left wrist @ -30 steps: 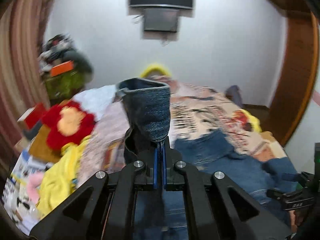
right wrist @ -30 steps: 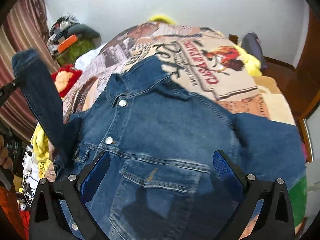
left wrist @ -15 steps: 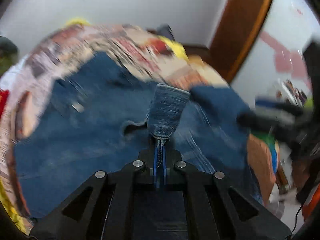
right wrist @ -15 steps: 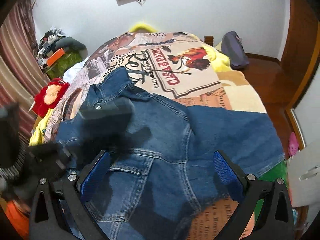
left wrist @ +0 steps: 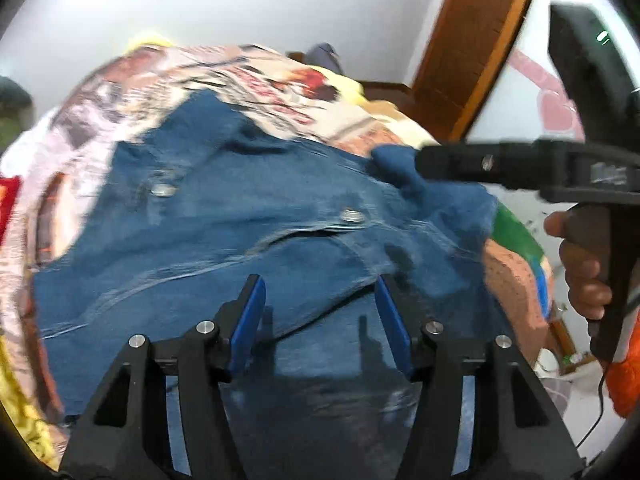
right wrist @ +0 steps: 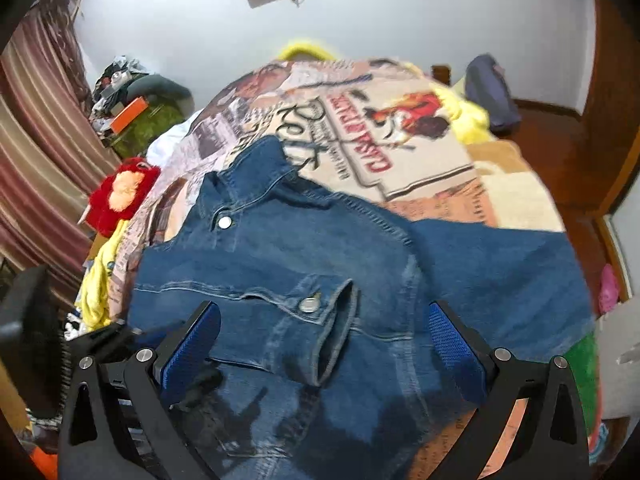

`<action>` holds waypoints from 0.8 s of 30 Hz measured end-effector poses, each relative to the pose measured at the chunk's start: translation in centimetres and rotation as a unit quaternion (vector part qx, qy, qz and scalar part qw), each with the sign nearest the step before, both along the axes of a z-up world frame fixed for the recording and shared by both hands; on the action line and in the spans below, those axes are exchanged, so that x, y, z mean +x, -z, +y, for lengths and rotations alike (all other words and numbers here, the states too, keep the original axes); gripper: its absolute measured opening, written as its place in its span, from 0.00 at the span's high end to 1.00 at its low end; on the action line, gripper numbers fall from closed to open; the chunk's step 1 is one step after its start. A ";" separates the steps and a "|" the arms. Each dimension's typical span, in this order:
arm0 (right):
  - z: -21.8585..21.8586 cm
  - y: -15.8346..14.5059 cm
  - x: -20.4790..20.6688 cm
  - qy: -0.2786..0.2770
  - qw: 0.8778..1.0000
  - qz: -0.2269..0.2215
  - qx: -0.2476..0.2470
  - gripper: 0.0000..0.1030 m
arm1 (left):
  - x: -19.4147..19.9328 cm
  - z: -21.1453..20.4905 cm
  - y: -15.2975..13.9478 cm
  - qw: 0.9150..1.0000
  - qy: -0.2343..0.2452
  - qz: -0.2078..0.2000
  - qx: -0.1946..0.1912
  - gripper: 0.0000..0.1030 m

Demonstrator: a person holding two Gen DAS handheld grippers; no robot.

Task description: Fold large clothes

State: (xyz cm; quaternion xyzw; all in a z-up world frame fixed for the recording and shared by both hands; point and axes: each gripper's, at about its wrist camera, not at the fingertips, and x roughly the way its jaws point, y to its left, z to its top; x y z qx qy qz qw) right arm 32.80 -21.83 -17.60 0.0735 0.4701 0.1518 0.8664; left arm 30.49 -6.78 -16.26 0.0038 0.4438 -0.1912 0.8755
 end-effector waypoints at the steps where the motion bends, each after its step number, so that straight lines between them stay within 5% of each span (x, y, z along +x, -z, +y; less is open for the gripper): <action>1: 0.4 0.4 0.3 -0.003 1.000 0.008 0.003 0.01 | 0.0 1.0 0.0 1.000 -0.013 -0.004 0.005 0.43; 8: 3.3 6.4 3.6 -0.013 0.995 0.093 -0.020 0.03 | -0.1 10.7 2.0 0.990 -0.136 0.018 0.039 0.39; 12: 3.9 9.4 4.9 -0.015 0.990 0.137 -0.031 0.19 | -0.6 15.1 3.2 0.981 -0.186 0.031 0.039 0.39; 17: 4.4 10.1 5.3 -0.008 0.991 0.117 -0.055 0.39 | -0.5 19.3 5.4 0.969 -0.236 0.057 0.044 0.39; 18: 4.6 9.8 5.3 -0.010 0.992 0.110 -0.058 0.54 | -0.3 19.9 5.8 0.967 -0.243 0.064 0.039 0.39; 24: 8.1 5.5 4.1 -0.077 0.984 0.010 -0.158 0.64 | 0.7 20.4 7.0 0.965 -0.249 0.069 0.049 0.39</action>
